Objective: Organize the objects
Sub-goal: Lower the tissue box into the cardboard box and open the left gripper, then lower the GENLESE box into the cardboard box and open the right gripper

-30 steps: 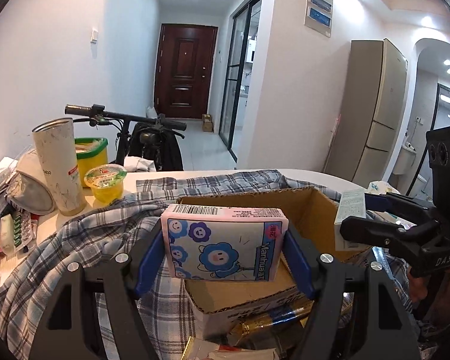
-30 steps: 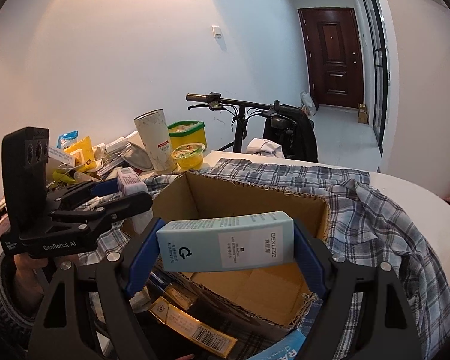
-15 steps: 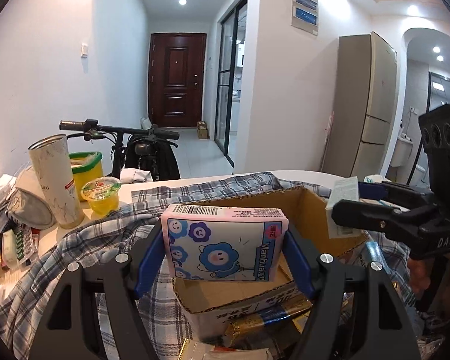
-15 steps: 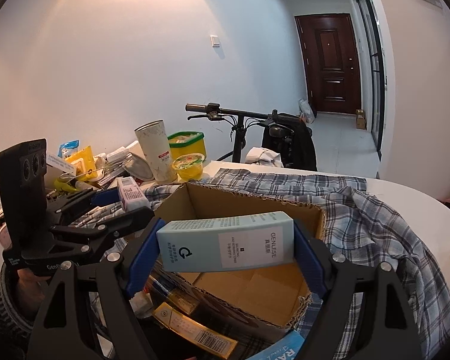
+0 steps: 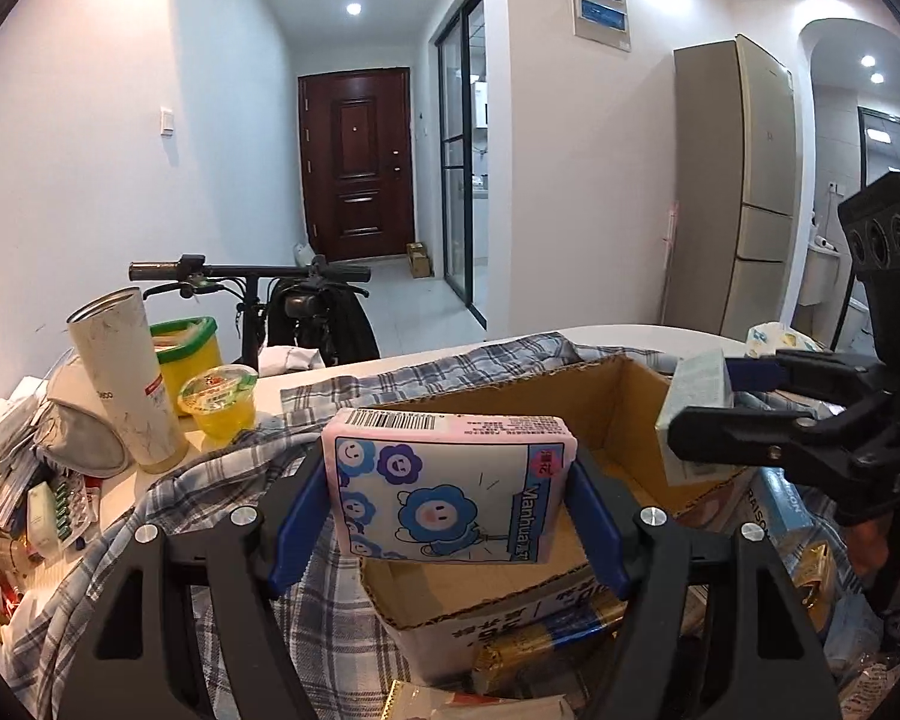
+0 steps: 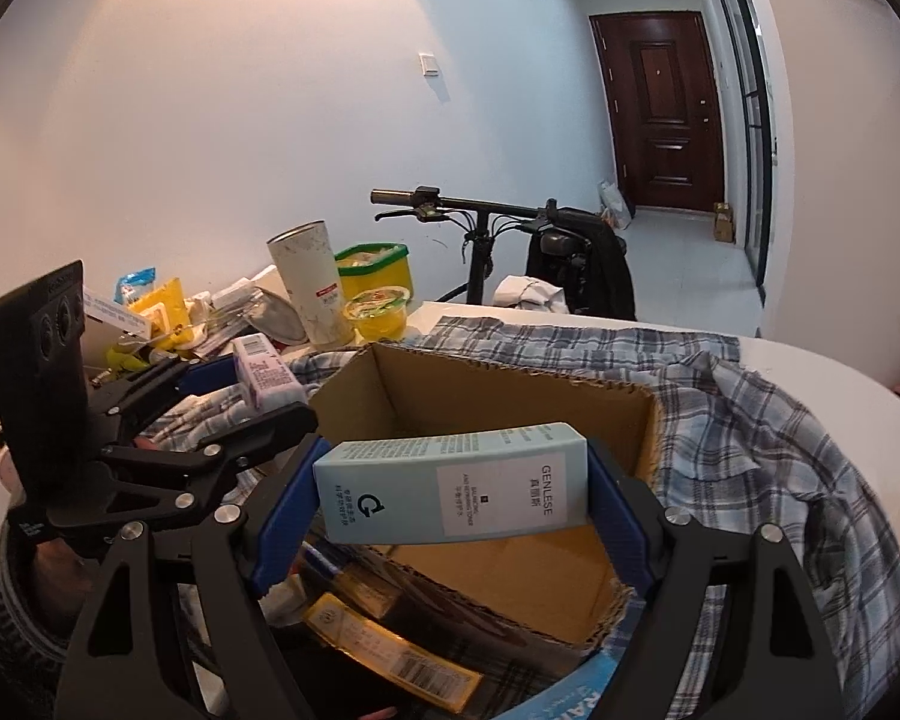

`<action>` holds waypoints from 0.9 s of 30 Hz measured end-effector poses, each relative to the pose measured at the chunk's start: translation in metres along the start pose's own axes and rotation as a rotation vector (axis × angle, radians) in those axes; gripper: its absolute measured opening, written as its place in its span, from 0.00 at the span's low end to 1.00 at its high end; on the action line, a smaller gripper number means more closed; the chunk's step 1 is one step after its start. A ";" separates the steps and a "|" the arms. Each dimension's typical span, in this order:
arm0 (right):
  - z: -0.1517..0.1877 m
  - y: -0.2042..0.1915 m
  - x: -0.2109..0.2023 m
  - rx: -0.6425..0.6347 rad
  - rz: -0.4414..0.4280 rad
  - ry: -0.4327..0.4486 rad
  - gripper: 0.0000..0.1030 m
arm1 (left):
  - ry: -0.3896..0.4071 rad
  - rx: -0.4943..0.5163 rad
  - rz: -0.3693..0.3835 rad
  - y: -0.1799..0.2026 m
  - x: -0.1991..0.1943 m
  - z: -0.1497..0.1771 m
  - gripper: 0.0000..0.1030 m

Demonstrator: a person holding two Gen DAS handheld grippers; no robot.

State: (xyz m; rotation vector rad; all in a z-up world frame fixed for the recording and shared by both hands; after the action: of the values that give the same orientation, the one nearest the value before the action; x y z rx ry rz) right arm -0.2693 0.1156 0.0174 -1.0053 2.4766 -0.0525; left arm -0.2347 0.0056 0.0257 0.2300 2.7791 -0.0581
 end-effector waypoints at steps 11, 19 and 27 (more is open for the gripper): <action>-0.002 0.014 0.001 0.100 -0.023 0.014 0.79 | -0.029 -0.012 0.011 0.001 0.002 0.004 0.72; -0.004 0.010 0.001 0.073 0.000 0.027 0.79 | -0.004 -0.060 0.040 -0.001 -0.005 -0.001 0.85; -0.007 0.007 -0.003 0.039 0.052 0.045 0.79 | 0.001 -0.099 -0.022 -0.016 -0.009 -0.007 0.88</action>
State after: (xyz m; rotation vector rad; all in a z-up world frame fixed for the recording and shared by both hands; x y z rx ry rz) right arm -0.2750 0.1223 0.0231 -0.9333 2.5311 -0.1078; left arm -0.2317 -0.0111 0.0352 0.1744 2.7762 0.0736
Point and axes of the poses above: each gripper's, at about its wrist camera, not at the fingertips, and x roughly the way its jaws point, y to its right, z to its underside, the point moved 5 cm from there along x, roughly the way its jaws point, and after that the axes turned 7 degrees about y, right-handed, at the moved point
